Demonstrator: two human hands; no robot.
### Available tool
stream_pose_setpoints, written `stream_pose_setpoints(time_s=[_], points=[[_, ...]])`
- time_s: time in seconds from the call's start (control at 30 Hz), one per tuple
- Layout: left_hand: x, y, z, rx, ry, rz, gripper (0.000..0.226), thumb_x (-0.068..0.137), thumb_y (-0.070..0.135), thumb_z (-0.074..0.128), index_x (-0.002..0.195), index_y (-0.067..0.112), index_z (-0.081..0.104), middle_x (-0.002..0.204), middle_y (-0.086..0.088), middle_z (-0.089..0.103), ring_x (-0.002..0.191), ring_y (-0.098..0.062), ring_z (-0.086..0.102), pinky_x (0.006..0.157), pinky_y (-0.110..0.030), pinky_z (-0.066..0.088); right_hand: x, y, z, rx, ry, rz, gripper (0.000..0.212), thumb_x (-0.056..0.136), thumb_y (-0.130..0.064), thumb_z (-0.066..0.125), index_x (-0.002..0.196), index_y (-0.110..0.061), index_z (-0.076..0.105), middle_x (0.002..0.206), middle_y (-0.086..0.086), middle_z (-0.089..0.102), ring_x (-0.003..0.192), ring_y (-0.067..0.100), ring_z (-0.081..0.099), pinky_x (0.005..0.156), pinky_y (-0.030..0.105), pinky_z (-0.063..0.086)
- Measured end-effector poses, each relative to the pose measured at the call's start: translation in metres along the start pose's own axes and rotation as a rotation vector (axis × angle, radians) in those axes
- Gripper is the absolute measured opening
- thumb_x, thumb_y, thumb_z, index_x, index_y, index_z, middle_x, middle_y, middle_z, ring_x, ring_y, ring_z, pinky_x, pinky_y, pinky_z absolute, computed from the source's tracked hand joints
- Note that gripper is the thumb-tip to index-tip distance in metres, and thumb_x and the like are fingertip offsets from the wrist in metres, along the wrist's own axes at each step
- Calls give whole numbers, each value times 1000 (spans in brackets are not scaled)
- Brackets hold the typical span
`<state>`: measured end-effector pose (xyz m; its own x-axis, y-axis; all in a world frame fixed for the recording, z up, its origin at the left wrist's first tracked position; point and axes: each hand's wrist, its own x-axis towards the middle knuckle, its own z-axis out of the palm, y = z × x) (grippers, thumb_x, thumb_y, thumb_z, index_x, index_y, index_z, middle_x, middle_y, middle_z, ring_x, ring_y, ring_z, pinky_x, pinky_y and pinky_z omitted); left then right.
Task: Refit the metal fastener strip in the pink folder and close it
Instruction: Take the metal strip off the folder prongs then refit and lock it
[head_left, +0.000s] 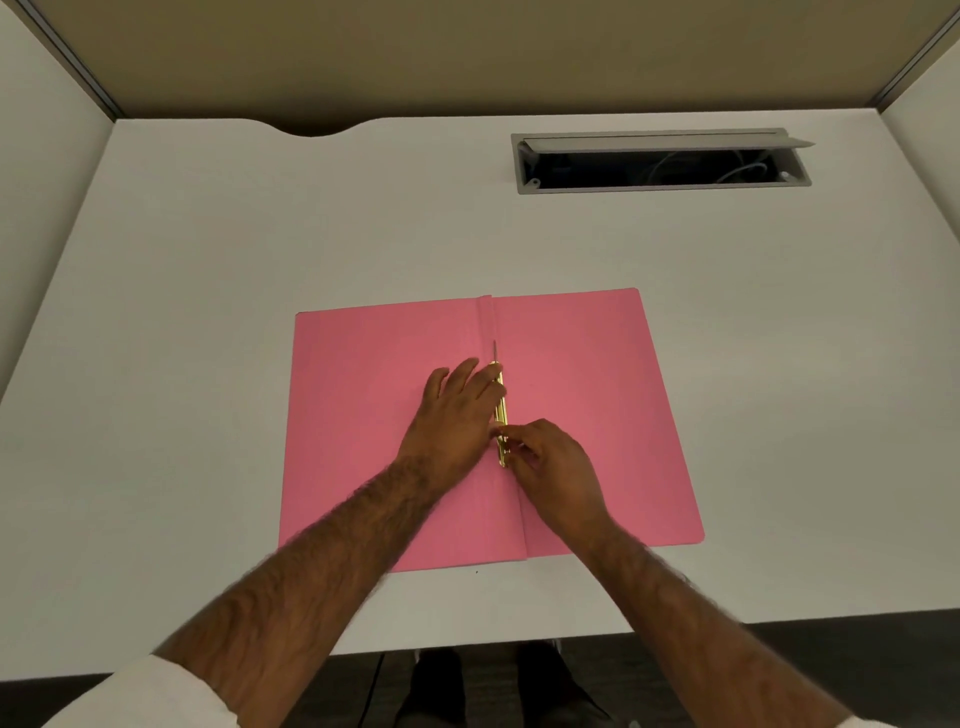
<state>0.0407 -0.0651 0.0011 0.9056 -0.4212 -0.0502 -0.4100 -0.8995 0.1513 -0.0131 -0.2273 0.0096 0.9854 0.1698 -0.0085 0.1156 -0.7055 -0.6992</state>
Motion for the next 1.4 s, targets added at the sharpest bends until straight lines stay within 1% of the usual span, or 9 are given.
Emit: stream_pose_setpoints(time_s=[0.1, 0.17, 0.3, 0.53, 0.67, 0.8, 0.93, 1.13, 1.4], points=[[3, 1, -2, -51, -41, -16, 70, 92, 32, 68, 152, 14, 36, 165, -11, 27, 153, -32, 19, 123, -54, 15, 0, 0, 1, -51, 27, -46, 19, 89, -12, 70, 107, -12, 76, 93, 7, 73, 82, 22, 63, 73, 34, 52], [6, -1, -3, -55, -95, -20, 81, 96, 38, 61, 160, 15, 15, 170, -8, 10, 156, -31, 5, 125, -55, 7, -2, 2, 1, -85, 44, -74, 13, 88, -11, 71, 99, -10, 77, 92, 7, 74, 82, 24, 64, 73, 37, 53], [11, -4, -3, -113, -283, -45, 81, 103, 42, 44, 160, 19, -9, 169, -1, -13, 155, -27, -12, 124, -56, -3, -8, 8, 0, -191, 53, -153, 11, 86, -8, 71, 95, -11, 77, 96, 6, 76, 86, 25, 67, 75, 38, 56], [20, -1, -3, -122, -356, -91, 81, 103, 38, 45, 159, 21, -11, 167, 1, -21, 154, -28, -16, 118, -64, -4, -18, 20, 0, -438, -10, -403, 25, 85, -11, 72, 109, -7, 74, 112, 9, 74, 99, 28, 69, 76, 41, 60], [20, -2, 1, -116, -353, -91, 81, 103, 38, 46, 159, 21, -10, 167, 1, -21, 154, -29, -15, 118, -65, -2, -17, 23, 0, -518, -77, -507, 30, 81, -12, 75, 110, -5, 71, 109, 13, 74, 98, 30, 69, 77, 42, 60], [20, -2, 1, -113, -366, -93, 81, 103, 39, 45, 159, 21, -11, 167, 1, -22, 154, -28, -15, 118, -66, -2, -19, 26, 0, -504, -39, -465, 36, 81, -9, 76, 115, -3, 68, 112, 16, 72, 100, 32, 68, 79, 42, 60], [21, -1, 0, -113, -372, -95, 81, 103, 38, 45, 159, 21, -11, 167, 0, -22, 154, -29, -15, 118, -65, -2, -19, 26, 0, -479, -37, -441, 35, 72, -7, 83, 105, -4, 71, 104, 15, 75, 91, 31, 71, 77, 42, 61], [19, -1, -2, -105, -372, -87, 80, 104, 38, 43, 159, 20, -12, 167, -1, -22, 154, -29, -16, 118, -65, -2, -20, 18, 3, -537, -46, -448, 25, 77, -13, 80, 99, -5, 73, 97, 14, 75, 85, 30, 71, 70, 42, 62], [21, -1, 2, -111, -373, -95, 80, 104, 37, 44, 158, 21, -12, 166, 1, -23, 154, -29, -16, 118, -64, -4, -27, -2, 18, -439, 119, -310, 7, 81, -9, 76, 86, -5, 73, 82, 11, 75, 71, 27, 67, 60, 37, 59]])
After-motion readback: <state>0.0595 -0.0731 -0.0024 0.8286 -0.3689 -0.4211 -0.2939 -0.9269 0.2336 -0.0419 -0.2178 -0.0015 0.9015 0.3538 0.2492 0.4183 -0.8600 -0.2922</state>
